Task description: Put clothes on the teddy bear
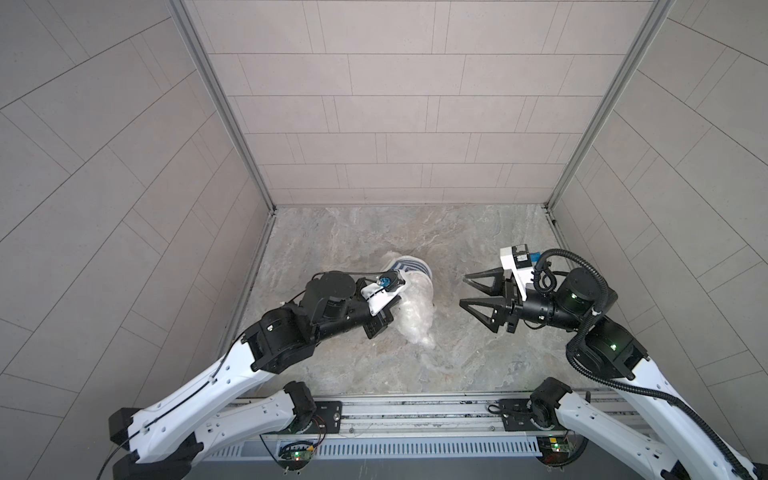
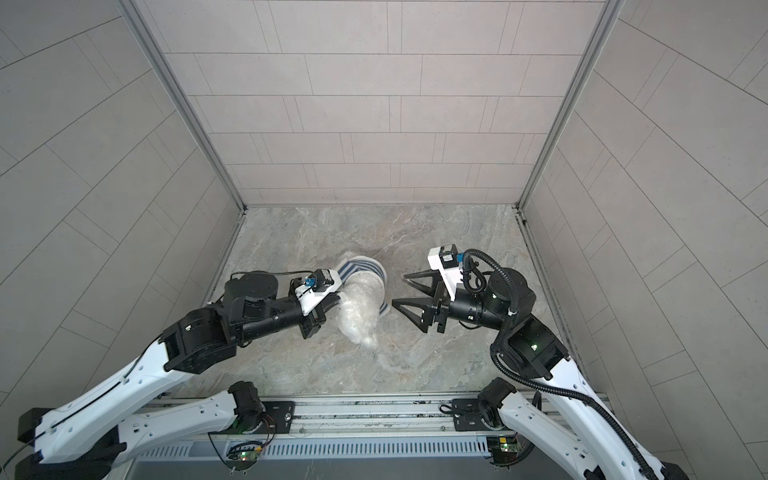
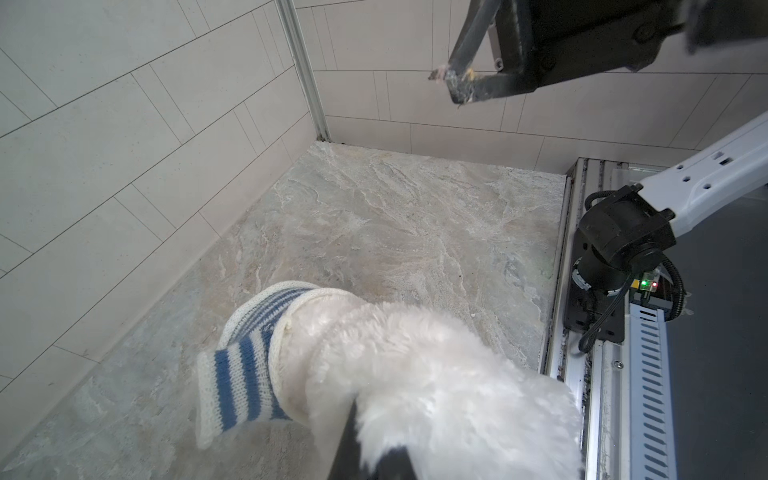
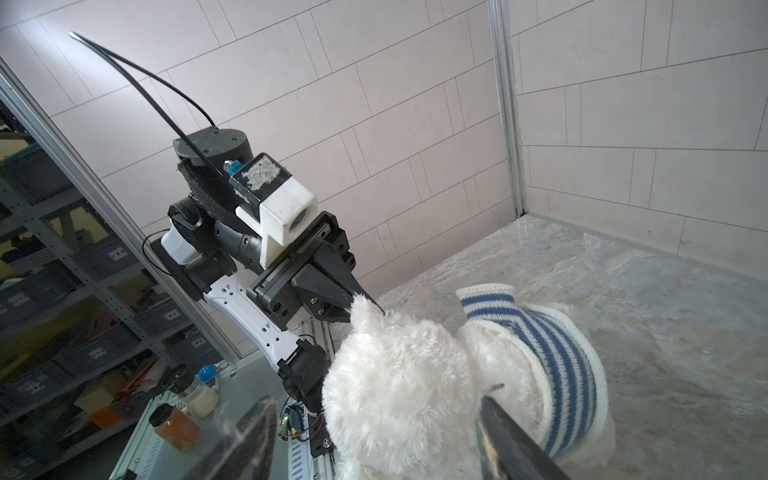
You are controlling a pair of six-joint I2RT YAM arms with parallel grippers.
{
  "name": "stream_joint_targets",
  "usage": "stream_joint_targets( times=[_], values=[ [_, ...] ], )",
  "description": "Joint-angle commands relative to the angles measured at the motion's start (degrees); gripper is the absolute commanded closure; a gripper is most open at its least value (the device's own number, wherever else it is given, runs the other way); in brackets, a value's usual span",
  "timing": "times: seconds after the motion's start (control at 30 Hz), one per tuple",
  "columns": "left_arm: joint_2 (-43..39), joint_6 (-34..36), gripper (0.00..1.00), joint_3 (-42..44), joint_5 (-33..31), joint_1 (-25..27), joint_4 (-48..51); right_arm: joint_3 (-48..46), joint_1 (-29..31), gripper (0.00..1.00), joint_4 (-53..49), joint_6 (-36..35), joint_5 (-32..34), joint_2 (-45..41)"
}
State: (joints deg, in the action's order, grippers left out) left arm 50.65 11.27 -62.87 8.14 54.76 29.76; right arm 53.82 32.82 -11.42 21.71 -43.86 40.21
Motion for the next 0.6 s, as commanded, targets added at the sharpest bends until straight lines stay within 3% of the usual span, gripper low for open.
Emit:
stream_joint_targets(
  times=[0.0, 0.33, 0.57],
  values=[
    [1.66, -2.07, 1.0, -2.82, 0.16, -0.14, -2.8, 2.06, 1.64, 0.2, -5.6, -6.78, 3.84, 0.14],
    [4.73, -5.38, 1.0, -0.72, -4.36, -0.13, -6.09, 5.29, 13.75, 0.16, -14.42, -8.4, 18.71, 5.61],
    [3.69, -5.99, 1.0, 2.78, -3.61, -0.17, -8.28, 3.82, 14.73, 0.15, -12.91, -4.94, 22.7, 10.21]
  ],
)
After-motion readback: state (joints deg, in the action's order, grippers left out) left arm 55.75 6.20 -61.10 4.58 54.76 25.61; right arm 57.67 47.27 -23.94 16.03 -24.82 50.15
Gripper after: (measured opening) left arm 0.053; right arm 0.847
